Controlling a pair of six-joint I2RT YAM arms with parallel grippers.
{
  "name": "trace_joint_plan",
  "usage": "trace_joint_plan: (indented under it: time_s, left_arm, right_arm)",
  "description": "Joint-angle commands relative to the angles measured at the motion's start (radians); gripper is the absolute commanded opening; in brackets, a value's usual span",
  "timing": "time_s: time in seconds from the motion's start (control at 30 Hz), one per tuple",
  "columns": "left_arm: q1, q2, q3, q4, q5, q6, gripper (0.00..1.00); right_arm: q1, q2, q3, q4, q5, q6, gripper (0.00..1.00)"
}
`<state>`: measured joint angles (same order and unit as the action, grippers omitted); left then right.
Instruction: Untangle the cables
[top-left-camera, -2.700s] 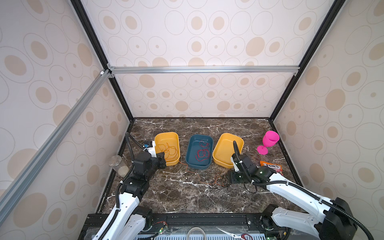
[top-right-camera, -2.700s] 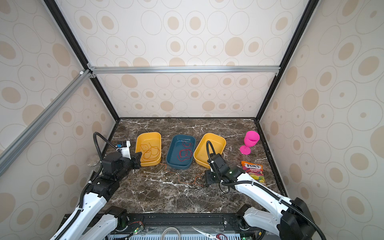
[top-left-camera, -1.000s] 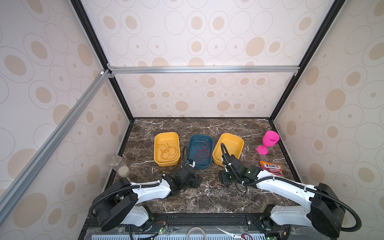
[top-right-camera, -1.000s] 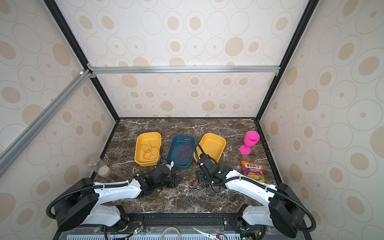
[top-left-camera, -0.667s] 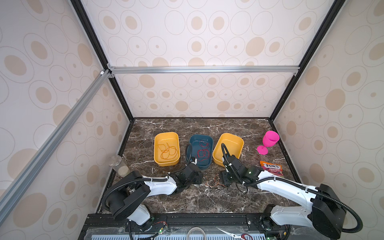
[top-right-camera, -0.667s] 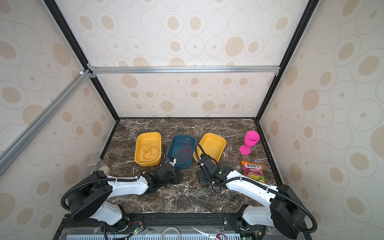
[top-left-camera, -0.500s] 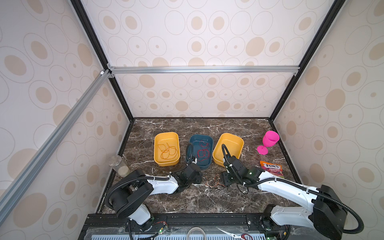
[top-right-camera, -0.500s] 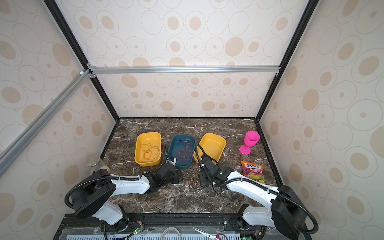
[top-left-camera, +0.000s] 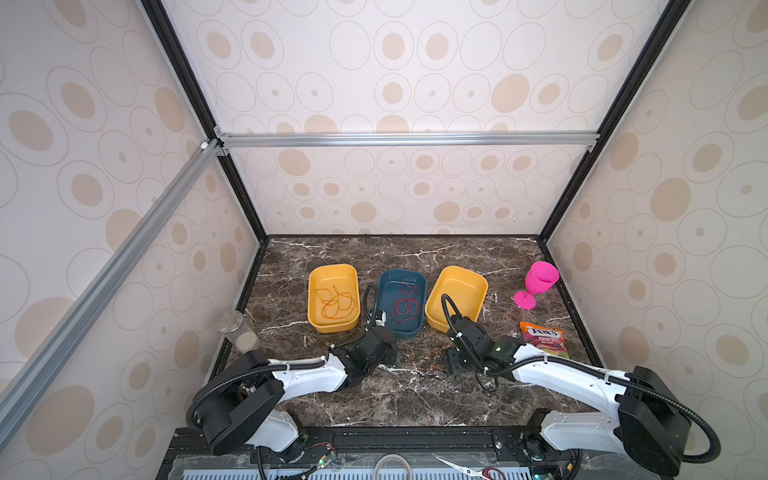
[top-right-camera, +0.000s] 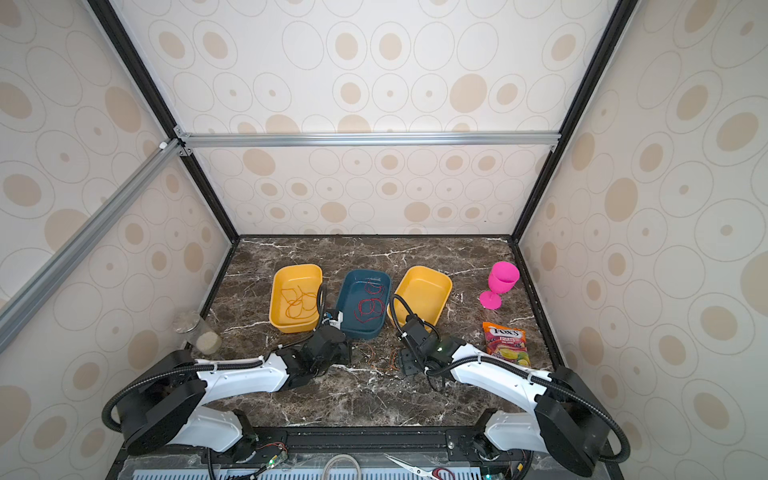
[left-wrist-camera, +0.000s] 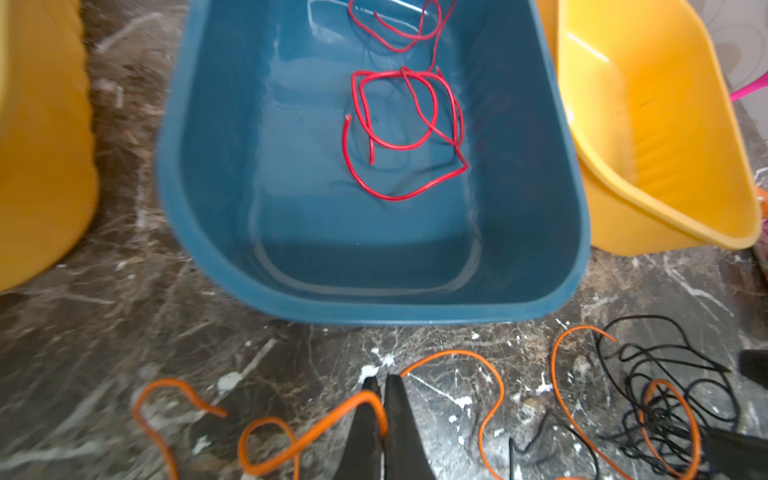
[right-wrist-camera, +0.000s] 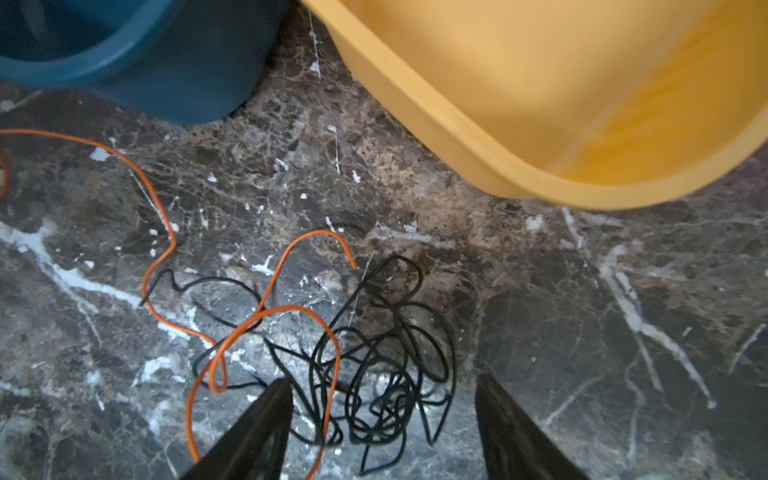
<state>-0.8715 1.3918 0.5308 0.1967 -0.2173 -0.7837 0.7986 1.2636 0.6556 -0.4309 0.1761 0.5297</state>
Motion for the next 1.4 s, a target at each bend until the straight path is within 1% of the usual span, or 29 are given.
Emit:
trace_joint_plan:
  time_s: [0.0,0.1,0.17,0.37,0.43,0.47,0.57,0.63,0.67,0.8,0.97,1.13,1.37]
  left_arm:
    - [0.022,-0.064,-0.016,-0.053,-0.046,0.001,0.00]
    - [0.038,-0.132,-0.033,-0.084,-0.059,0.000,0.00]
    - [0.054,-0.183,-0.041,-0.117,-0.078,0.001,0.00]
    - [0.135,-0.316,-0.048,-0.248,-0.143,0.021,0.00]
    - [0.172,-0.369,-0.052,-0.280,-0.165,0.024,0.00]
    - [0.196,-0.395,-0.057,-0.293,-0.170,0.027,0.00]
    - [0.262,-0.459,-0.067,-0.335,-0.183,0.030,0.00]
    - [0.290,-0.497,-0.069,-0.361,-0.202,0.029,0.00]
    - [0.302,-0.514,-0.069,-0.375,-0.212,0.029,0.00]
    - [0.349,-0.571,-0.062,-0.412,-0.237,0.030,0.00]
    - [0.388,-0.623,-0.051,-0.453,-0.243,0.032,0.00]
    - [0.408,-0.663,-0.042,-0.490,-0.256,0.035,0.00]
    - [0.444,-0.722,0.003,-0.562,-0.299,0.056,0.00]
  right_arm:
    - [-0.003,0.041,-0.021,0.038,0.004,0.026,0.65]
    - [-0.007,0.085,-0.024,0.055,0.003,0.033,0.60]
    - [-0.007,0.108,-0.022,0.053,0.010,0.039,0.54]
    - [-0.014,0.095,-0.023,0.029,0.035,0.042,0.21]
    - [-0.022,0.081,-0.024,0.011,0.048,0.043,0.13]
    - [-0.027,0.069,-0.024,0.000,0.054,0.045,0.11]
    - [-0.041,0.021,-0.034,-0.018,0.056,0.040,0.07]
    - [-0.058,-0.012,-0.042,-0.035,0.059,0.039,0.06]
    - [-0.069,-0.029,-0.048,-0.047,0.065,0.041,0.03]
    - [-0.129,-0.087,-0.072,-0.091,0.072,0.055,0.00]
    - [-0.205,-0.159,-0.096,-0.149,0.089,0.091,0.00]
    - [-0.260,-0.227,-0.126,-0.184,0.113,0.131,0.00]
    - [-0.365,-0.325,-0.159,-0.219,0.098,0.145,0.00]
